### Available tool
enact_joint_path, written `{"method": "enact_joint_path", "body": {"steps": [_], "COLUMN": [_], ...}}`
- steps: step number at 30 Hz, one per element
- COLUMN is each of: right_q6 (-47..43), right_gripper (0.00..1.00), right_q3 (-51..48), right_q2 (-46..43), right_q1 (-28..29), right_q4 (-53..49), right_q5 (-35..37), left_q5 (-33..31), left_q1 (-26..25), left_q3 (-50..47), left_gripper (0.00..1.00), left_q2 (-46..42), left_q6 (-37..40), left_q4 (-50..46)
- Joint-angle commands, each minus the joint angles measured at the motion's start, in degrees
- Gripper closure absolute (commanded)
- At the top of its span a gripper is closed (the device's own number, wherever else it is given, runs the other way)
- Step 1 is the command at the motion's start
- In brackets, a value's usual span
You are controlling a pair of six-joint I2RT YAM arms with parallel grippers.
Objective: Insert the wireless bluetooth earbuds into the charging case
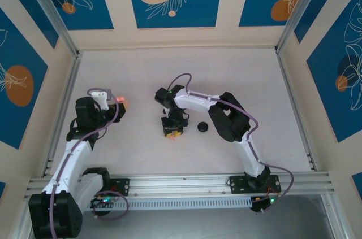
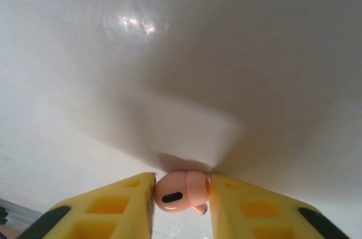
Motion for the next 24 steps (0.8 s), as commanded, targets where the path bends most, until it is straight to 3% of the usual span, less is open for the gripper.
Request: {"method": "enact_joint_path", "body": {"steps": [1, 7, 11, 17, 24], "right_q6": [0.9, 2.8, 4.6, 7.8, 8.9], "right_gripper": [0.72, 0.76, 0.76, 0.76, 0.76], "right_q3": [0.3, -3.1, -7.9, -20.2, -36.2], "right_q2": [0.5, -3.4, -8.8, -22.0, -39.5], "right_q1": [0.8, 0.8, 0.0, -3.4, -7.8], "right_q4": [0.3, 3.9, 8.6, 21.5, 37.3], "right_q5": [-0.5, 1.0, 3.5, 6.8, 9.8], "left_q5": [-0.2, 0.7, 2.6, 4.7, 8.7], "left_q1": [-0.9, -1.9, -5.7, -16.2, -23.3], "left_q3": [1.6, 0.9, -0.3, -4.9, -9.2], "left_gripper": [0.86, 0.87, 0.87, 0.87, 0.86], "left_q2": [0.2, 1.1, 1.7, 4.5, 10.9], "left_q6": [0.9, 0.6, 0.3, 2.6, 5.8], "left_q4": [-0.3, 1.6, 6.2, 22.7, 42.6]}}
